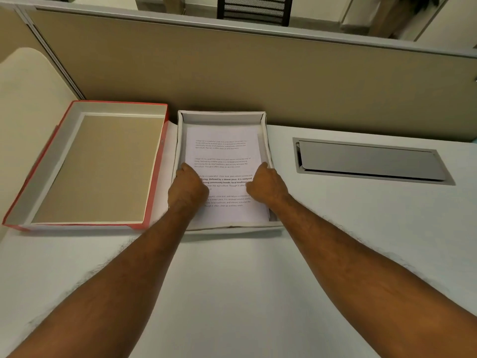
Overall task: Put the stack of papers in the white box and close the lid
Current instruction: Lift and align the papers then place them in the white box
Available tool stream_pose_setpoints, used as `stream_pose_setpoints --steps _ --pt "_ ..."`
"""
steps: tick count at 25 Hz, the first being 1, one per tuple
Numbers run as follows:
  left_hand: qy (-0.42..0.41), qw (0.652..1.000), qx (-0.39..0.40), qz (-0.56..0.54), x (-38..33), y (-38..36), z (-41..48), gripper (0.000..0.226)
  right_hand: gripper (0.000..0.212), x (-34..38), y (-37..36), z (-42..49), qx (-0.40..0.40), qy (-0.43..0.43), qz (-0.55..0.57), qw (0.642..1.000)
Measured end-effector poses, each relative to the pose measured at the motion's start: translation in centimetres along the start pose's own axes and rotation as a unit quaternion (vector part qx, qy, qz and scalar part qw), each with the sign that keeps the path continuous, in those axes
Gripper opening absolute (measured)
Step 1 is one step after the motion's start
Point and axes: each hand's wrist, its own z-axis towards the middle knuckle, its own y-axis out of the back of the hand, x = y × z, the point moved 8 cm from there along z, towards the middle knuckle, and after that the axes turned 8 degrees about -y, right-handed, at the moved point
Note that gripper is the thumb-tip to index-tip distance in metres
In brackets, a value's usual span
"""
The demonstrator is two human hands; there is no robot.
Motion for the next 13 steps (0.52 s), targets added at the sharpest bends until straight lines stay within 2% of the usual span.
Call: stream_pose_setpoints --steps 1,3,8,13 --pt "-0.008 1.000 0.001 0.006 -0.2 0.1 -0.2 0.064 0.069 0.1 -0.1 -0.3 -0.002 0.008 -0.010 1.000" --pt "-0.020 1.000 0.007 0.009 -0.4 0.2 -0.5 0.062 0.075 0.2 -0.2 -0.9 -0.006 0.027 -0.018 0.999" --pt "-0.084 0.996 -0.022 0.008 -1.1 2.1 -1.7 0.045 0.047 1.7 1.2 -2.5 -0.058 0.116 -0.002 0.992" --pt "-0.179 0.983 -0.015 0.027 -1.5 2.3 -3.8 0.058 0.064 3.1 0.6 -4.1 -0.044 0.177 -0.033 0.983"
